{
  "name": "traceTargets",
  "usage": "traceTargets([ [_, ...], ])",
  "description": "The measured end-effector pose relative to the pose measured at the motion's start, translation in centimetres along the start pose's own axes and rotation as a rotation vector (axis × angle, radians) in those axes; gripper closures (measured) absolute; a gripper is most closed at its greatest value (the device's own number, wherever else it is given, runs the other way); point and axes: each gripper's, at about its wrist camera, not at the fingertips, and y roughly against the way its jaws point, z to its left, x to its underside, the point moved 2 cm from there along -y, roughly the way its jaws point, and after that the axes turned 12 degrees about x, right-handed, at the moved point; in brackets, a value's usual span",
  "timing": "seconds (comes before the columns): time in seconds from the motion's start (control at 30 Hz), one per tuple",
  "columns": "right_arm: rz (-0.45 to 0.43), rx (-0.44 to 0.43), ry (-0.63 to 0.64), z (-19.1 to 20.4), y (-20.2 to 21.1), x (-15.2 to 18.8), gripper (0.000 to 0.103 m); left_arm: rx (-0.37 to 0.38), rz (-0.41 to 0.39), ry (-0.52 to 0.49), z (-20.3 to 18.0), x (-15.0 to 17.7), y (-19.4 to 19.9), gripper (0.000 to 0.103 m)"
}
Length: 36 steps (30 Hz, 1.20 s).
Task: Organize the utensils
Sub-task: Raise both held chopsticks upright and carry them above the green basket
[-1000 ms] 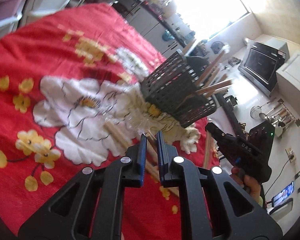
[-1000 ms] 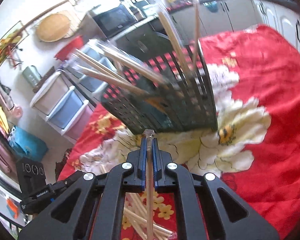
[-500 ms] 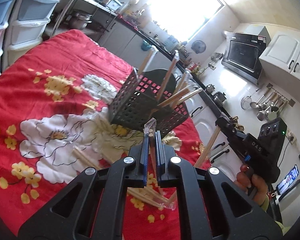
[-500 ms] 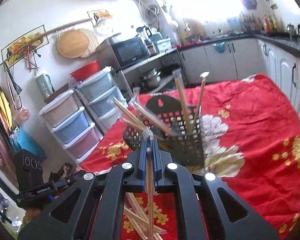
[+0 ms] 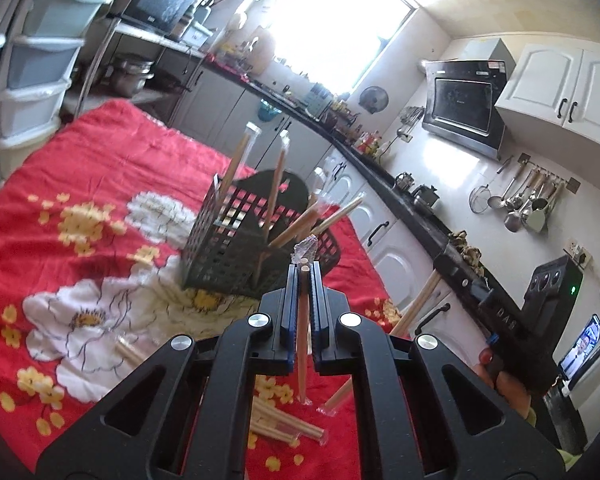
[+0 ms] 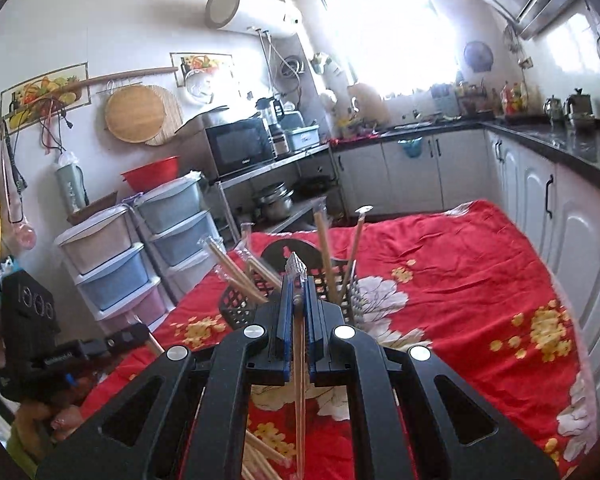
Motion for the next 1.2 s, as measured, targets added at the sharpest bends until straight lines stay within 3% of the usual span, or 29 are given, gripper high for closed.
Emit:
traceTargets([
  [0.63, -0.107, 0.038, 0.010, -0.6, 1.0, -3.0, 0.097, -0.008, -0.094, -0.116, -2.8, -4.6, 0.5, 0.100],
  [1.2, -0.223, 0.038, 0.069, 1.0, 0.4, -6.9, 0.097, -0.107, -0.227, -0.179, -3.1, -9.3, 3.4, 0.100],
])
